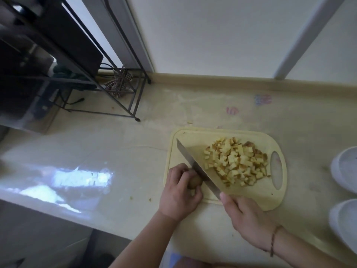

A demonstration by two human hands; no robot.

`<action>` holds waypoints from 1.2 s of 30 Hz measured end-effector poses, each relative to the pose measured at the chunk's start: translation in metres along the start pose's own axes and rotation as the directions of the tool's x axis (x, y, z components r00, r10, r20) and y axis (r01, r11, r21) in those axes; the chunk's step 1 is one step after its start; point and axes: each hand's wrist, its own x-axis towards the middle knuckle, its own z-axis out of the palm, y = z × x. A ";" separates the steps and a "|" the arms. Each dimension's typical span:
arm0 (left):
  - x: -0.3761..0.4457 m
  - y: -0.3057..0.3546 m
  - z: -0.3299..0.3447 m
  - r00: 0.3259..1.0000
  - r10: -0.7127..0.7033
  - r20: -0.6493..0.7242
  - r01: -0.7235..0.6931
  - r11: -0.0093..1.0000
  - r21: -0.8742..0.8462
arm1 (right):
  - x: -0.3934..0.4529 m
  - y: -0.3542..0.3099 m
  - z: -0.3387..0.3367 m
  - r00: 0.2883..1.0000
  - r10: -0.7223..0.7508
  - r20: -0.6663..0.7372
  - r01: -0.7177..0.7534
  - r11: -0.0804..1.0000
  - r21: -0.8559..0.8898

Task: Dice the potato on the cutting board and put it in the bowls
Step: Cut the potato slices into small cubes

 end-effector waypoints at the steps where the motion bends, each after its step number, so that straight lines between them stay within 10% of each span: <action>1: 0.000 0.001 -0.001 1.000 -0.007 0.011 0.007 1.000 0.002 | -0.001 0.002 -0.003 1.000 0.005 -0.003 -0.005 1.000 -0.003; 36: 0.002 0.005 -0.007 0.999 -0.004 -0.051 -0.001 0.996 -0.086 | -0.006 -0.007 0.002 1.000 0.005 0.004 -0.005 1.000 0.002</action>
